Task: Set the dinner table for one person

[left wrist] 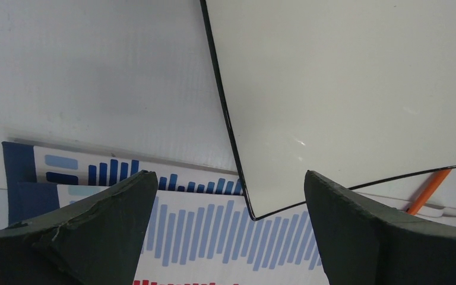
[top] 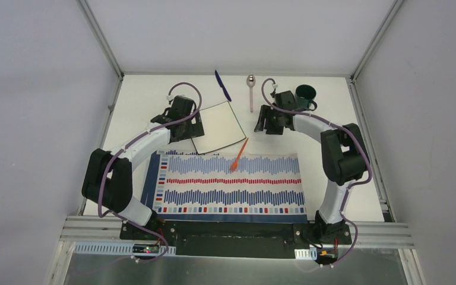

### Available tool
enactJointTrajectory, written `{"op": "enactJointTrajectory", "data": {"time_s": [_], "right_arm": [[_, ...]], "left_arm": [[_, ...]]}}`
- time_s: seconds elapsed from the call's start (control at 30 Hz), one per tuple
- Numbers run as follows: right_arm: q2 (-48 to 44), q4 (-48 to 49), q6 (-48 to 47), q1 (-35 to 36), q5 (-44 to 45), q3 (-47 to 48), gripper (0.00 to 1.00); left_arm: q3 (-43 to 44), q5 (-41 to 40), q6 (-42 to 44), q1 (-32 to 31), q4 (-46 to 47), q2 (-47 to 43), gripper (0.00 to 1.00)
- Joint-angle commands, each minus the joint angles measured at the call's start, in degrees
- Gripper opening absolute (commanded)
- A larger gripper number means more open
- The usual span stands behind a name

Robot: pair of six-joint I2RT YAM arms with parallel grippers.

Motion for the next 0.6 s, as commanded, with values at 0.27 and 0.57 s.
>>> {"op": "enactJointTrajectory", "data": {"time_s": [0.27,0.57], "right_arm": [[-8.6,-2.0,-1.1,2.2,6.1,-4.9,0.61],[-2.9,2.2,-0.4,2.8,2.6,-0.9,0.61]], "left_arm": [[-4.9,-2.7,-0.6,-0.3,3.4,-5.6,0.99],[-0.7,-7.8,1.5,0.0,5.4,0.9,0.99]]}}
